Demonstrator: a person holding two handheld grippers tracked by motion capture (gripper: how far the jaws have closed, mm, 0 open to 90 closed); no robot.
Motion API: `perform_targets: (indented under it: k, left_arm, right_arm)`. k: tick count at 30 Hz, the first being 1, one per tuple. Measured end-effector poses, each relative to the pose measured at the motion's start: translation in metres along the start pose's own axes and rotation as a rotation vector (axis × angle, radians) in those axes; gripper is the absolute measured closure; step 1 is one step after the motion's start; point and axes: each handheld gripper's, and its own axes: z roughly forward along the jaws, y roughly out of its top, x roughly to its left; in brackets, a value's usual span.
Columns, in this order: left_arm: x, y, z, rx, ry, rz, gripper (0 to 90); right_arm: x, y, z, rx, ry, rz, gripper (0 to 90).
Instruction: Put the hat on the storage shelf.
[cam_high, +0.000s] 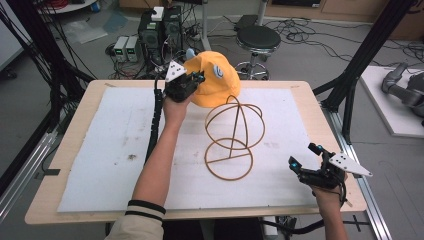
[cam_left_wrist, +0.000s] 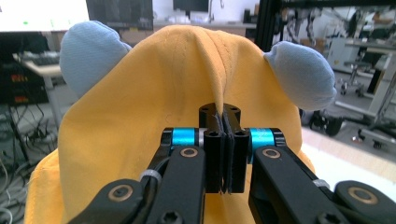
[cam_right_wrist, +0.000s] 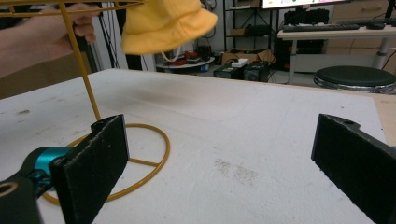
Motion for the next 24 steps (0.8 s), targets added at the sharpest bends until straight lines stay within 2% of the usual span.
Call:
perform_targets:
  k: [7,10,14,18,24]
  left_arm:
    - [0.0,0.034,-0.02,-0.081,0.004,-0.004,88.2]
    - [-0.002,0.044,-0.03,-0.127,-0.005,-0.032,88.1]
    - [-0.004,0.058,-0.043,-0.149,-0.017,-0.034,88.2]
    - [-0.009,0.073,-0.055,-0.194,-0.048,-0.043,88.1]
    - [-0.023,0.092,-0.075,-0.267,-0.132,-0.07,88.2]
  right_arm:
    - [0.001,0.001,0.001,-0.004,0.004,-0.014,3.7]
    - [0.002,0.001,0.002,0.0,0.007,-0.007,3.7]
    - [0.002,0.001,0.004,0.0,0.01,-0.012,3.7]
    - [0.004,0.002,0.007,-0.004,0.013,-0.023,3.7]
    - [0.002,0.003,0.007,-0.005,0.008,-0.02,3.7]
